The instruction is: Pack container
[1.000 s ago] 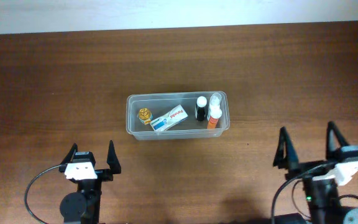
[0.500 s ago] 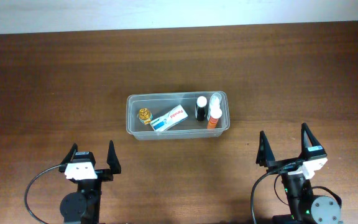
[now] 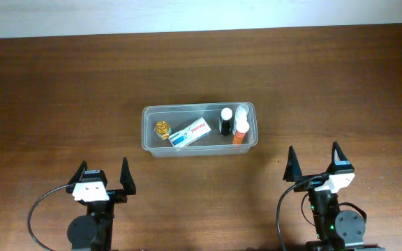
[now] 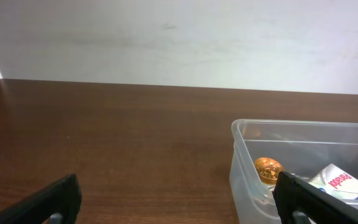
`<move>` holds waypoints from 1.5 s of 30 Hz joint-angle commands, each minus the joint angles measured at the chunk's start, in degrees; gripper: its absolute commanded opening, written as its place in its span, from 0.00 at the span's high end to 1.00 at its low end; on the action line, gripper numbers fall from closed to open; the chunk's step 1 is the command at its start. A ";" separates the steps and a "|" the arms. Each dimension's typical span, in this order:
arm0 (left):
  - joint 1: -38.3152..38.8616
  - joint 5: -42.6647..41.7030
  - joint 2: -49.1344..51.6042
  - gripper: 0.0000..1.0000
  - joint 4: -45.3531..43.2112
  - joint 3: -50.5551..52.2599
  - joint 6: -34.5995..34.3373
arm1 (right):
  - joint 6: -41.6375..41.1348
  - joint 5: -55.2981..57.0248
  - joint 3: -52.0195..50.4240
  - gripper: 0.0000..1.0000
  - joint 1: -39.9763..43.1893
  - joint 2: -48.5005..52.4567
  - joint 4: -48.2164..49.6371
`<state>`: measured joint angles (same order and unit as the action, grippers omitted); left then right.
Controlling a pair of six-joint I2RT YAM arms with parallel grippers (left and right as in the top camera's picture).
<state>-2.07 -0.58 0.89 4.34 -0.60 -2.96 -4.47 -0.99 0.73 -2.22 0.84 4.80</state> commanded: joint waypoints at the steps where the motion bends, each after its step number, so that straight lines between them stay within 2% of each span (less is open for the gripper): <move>1: -0.35 0.39 -0.55 0.01 0.42 0.11 0.68 | 0.02 2.05 -0.42 0.02 0.52 -0.66 0.35; 5: -0.35 0.39 -0.55 0.01 0.42 0.11 0.70 | -0.02 2.36 -0.42 0.02 0.52 -0.66 -2.45; 9: -0.35 0.42 -0.55 0.01 0.42 0.11 0.70 | -0.02 2.29 -0.42 0.02 0.52 -0.66 -9.70; 19: -0.35 0.42 -0.55 0.01 0.44 0.11 0.70 | 0.07 1.90 -0.42 0.01 0.52 -0.63 -9.53; 32: -0.35 0.42 -0.55 0.01 0.42 0.11 0.70 | 4.66 1.46 -0.42 0.01 0.42 -0.66 -9.53; 45: -0.35 0.42 -0.55 0.01 0.42 0.11 0.70 | 4.68 1.70 -0.42 0.02 1.60 -0.66 -9.51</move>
<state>-2.07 -0.58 0.89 4.32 -0.60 -2.96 -0.01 0.40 0.58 -1.10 0.80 -4.25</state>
